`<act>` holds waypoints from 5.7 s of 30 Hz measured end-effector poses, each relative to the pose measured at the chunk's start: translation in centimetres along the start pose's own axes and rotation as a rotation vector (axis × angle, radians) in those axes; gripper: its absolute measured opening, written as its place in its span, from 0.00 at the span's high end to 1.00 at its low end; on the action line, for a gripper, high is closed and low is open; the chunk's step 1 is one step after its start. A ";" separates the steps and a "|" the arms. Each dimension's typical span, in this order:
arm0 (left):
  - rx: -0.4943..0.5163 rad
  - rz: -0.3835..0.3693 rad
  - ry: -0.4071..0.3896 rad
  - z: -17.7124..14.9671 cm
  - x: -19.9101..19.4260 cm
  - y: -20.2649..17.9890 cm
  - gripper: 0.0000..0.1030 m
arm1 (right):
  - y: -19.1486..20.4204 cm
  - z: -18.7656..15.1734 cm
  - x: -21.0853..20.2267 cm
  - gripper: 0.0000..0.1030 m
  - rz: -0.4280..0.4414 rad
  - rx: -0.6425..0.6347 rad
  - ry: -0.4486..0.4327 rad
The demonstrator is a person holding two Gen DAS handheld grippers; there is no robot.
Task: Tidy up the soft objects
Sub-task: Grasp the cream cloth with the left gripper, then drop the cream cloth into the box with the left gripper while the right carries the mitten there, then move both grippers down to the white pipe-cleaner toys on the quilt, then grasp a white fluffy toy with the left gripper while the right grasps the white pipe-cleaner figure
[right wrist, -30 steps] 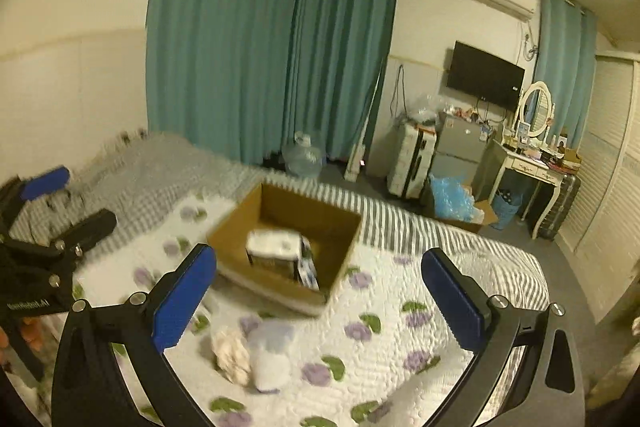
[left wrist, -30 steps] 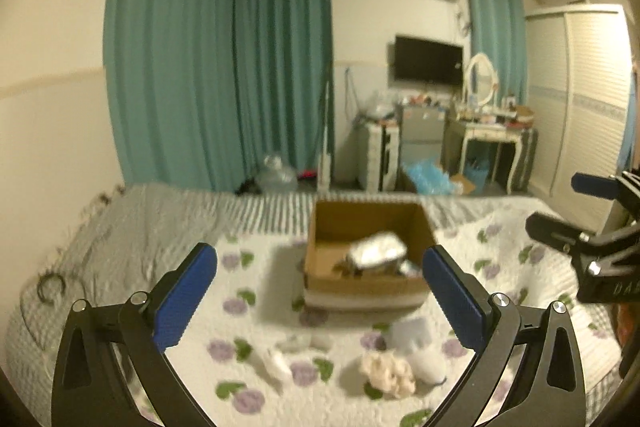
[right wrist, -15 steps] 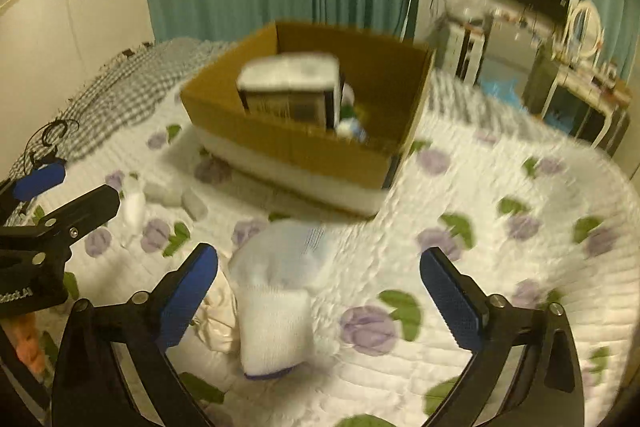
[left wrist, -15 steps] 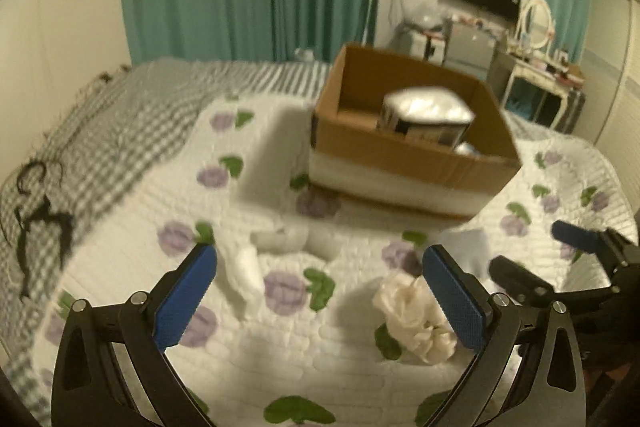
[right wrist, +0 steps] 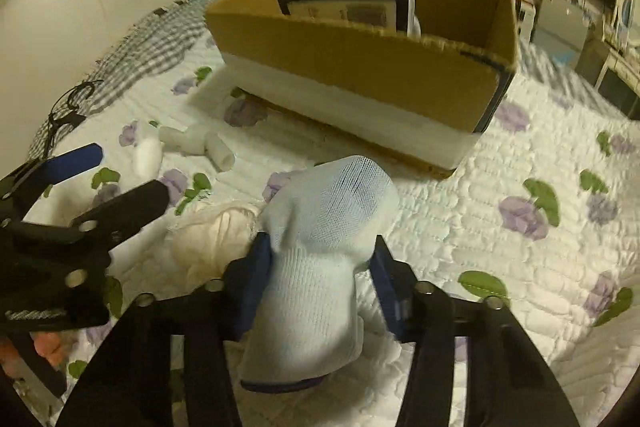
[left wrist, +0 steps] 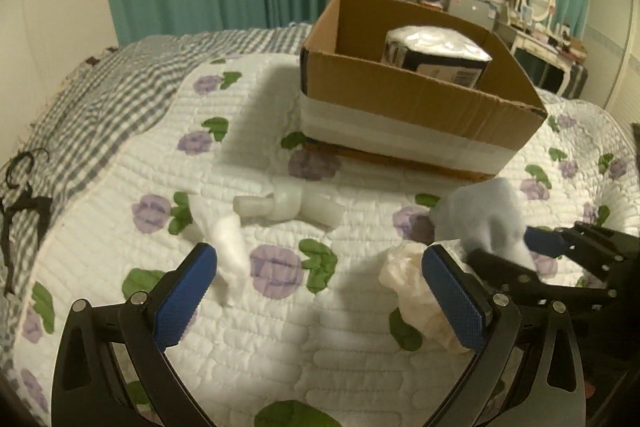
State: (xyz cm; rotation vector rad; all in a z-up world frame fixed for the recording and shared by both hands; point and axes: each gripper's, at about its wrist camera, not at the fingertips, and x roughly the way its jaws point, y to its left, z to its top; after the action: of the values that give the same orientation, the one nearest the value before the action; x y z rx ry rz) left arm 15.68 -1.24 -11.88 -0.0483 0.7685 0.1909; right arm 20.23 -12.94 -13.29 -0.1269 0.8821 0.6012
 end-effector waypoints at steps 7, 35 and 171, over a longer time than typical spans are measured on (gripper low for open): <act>0.030 -0.049 -0.019 0.1 -1.2 -0.9 0.00 | -1.3 0.0 -3.9 0.55 -0.096 0.061 -0.117; 0.130 -0.292 0.164 -2.3 3.3 -5.8 0.77 | -4.3 -2.4 -7.0 0.55 -0.189 0.198 -0.131; 0.224 -0.131 0.067 2.0 5.0 12.4 0.69 | 9.8 6.5 7.5 0.00 -0.060 -0.066 -0.005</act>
State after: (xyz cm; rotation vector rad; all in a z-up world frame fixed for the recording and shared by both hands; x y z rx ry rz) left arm 18.22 11.94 -13.62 0.1075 0.8469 -0.0215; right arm 23.03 0.76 -13.46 -0.2108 0.8506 0.5742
